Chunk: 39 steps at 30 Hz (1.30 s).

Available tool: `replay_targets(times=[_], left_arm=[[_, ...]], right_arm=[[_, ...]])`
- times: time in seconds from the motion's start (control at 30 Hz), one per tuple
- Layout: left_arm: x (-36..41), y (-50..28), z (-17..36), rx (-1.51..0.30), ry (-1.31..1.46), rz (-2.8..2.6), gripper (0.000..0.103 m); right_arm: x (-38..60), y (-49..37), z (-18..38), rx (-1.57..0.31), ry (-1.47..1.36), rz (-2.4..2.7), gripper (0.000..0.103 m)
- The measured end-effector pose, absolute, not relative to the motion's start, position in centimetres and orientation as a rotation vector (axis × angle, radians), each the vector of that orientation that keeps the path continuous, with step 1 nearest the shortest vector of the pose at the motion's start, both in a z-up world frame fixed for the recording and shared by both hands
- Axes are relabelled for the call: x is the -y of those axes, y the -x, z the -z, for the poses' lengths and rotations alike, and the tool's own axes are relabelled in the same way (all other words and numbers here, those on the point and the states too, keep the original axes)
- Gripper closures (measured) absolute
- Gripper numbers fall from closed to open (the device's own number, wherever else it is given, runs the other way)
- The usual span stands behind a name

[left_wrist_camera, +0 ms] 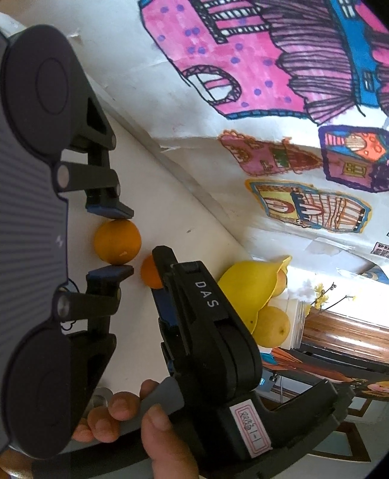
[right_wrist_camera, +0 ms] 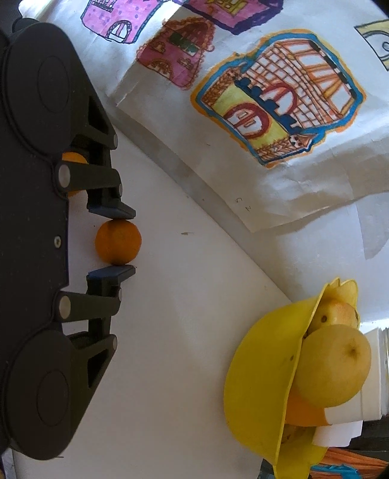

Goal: Organize fruits
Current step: 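Carry the orange in the right tool to the tray while the left tool carries its orange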

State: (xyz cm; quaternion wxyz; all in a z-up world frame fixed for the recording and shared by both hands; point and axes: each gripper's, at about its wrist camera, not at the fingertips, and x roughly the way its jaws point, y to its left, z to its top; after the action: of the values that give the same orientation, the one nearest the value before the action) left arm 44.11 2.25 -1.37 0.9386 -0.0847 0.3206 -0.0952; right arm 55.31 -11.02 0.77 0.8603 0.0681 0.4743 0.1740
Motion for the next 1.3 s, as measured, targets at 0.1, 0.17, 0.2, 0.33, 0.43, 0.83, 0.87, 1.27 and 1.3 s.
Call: replay_targets(times=[0.1, 0.17, 0.2, 0.33, 0.43, 0.83, 0.87, 1.27, 1.3], left_arm=[[-2.4, -43.7, 1.2, -0.66, 0.17, 0.191, 0.067], [-2.5, -43.4, 1.1, -0.664, 0.166, 0.191, 0.067], [-2.5, -43.3, 1.0, -0.667, 0.164, 0.191, 0.067], [-2.6, -42.4, 0.8, -0.677, 0.158, 0.208, 0.067], [-2.6, -41.2, 0.8, -0.685, 0.162, 0.222, 0.068], [-0.4, -35.1, -0.2, -0.683, 0.172, 0.282, 0.068], [0.1, -34.6, -0.4, -0.681, 0.166, 0.284, 0.068], [4.2, -27.7, -3.7, -0.612, 0.192, 0.39, 0.068], [4.6, -27.4, -4.0, -0.605, 0.189, 0.395, 0.068]], right_arm=[[11.9, -55.3, -0.9, -0.993, -0.15, -0.362, 0.069], [12.5, -55.1, -0.9, -0.995, -0.151, -0.359, 0.069], [12.6, -54.9, -0.9, -0.997, -0.15, -0.359, 0.069], [13.4, -53.3, -1.1, -0.989, -0.138, -0.354, 0.069], [13.7, -52.0, -1.1, -0.991, -0.135, -0.363, 0.069], [18.0, -45.7, -3.0, -0.965, -0.155, -0.394, 0.069], [18.4, -45.0, -3.3, -0.962, -0.156, -0.401, 0.069], [25.1, -37.0, -8.7, -0.855, -0.177, -0.425, 0.069], [25.5, -36.5, -9.0, -0.849, -0.178, -0.421, 0.069]])
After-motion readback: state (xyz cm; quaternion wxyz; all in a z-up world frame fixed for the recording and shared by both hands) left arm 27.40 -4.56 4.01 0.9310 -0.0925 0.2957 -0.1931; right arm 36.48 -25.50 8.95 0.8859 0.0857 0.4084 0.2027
